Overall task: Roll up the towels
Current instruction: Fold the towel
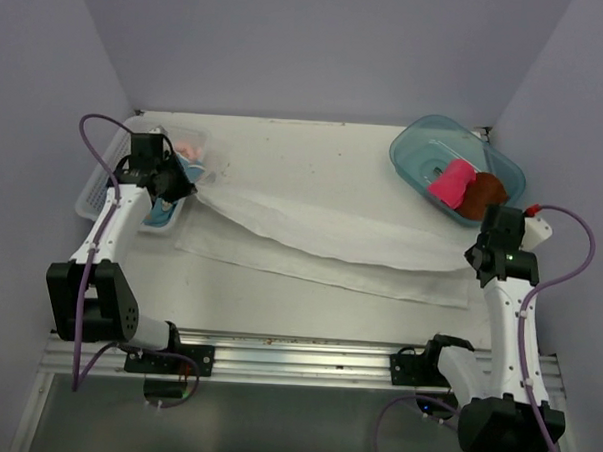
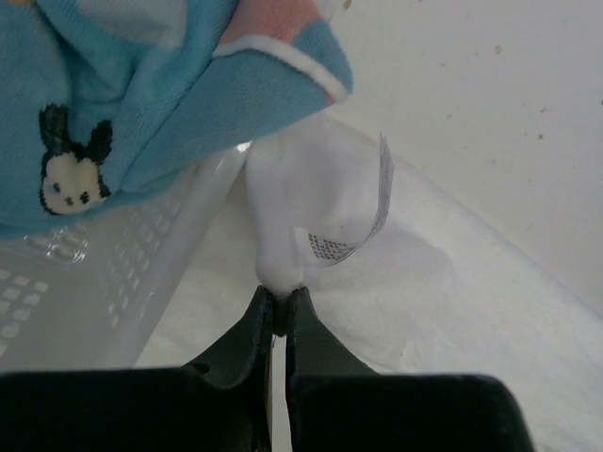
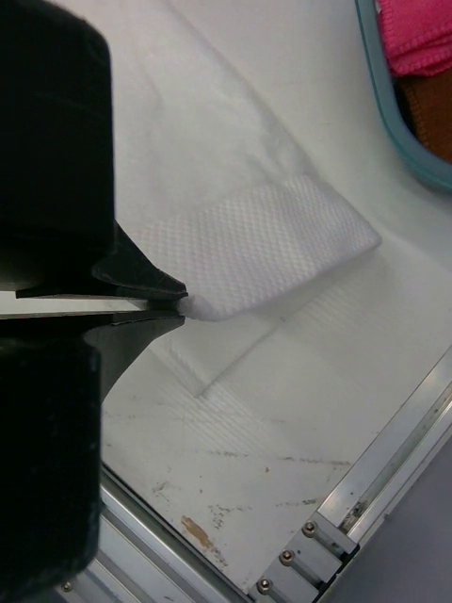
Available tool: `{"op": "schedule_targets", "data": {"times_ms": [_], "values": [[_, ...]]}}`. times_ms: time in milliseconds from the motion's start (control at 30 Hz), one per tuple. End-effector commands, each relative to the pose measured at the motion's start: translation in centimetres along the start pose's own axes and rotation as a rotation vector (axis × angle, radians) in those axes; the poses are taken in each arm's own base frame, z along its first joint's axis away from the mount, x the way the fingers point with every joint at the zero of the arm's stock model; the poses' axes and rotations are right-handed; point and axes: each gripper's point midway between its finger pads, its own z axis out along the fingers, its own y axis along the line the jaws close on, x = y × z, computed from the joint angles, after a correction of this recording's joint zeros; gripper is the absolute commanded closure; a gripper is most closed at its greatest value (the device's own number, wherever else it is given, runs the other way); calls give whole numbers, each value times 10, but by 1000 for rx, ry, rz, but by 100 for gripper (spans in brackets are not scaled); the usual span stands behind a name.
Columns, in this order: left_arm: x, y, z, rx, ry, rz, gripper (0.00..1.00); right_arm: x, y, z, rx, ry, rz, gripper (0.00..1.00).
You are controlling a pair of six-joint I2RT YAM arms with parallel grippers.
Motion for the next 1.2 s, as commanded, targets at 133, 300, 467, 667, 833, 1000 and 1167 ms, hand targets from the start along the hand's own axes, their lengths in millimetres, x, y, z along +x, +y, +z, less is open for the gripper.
{"op": "schedule_targets", "data": {"times_ms": [133,300,467,667,833,1000,1167], "values": [[25,53,-18,-161,23,20,100,38,-14,1,35,126,23,100],[44,69,-16,-200,58,-11,100,46,-26,-2,77,134,35,100],[43,73,-21,-208,48,-27,100,40,-31,-7,91,99,71,100],[43,72,-27,-207,43,-32,100,45,-40,-9,139,113,106,100],[51,74,-30,-208,61,-34,100,48,-41,-11,148,131,119,100],[64,82,-30,-227,81,-37,100,50,-44,-14,163,140,130,100],[71,85,-30,-234,99,-41,100,47,-48,-20,172,129,145,100]]}}
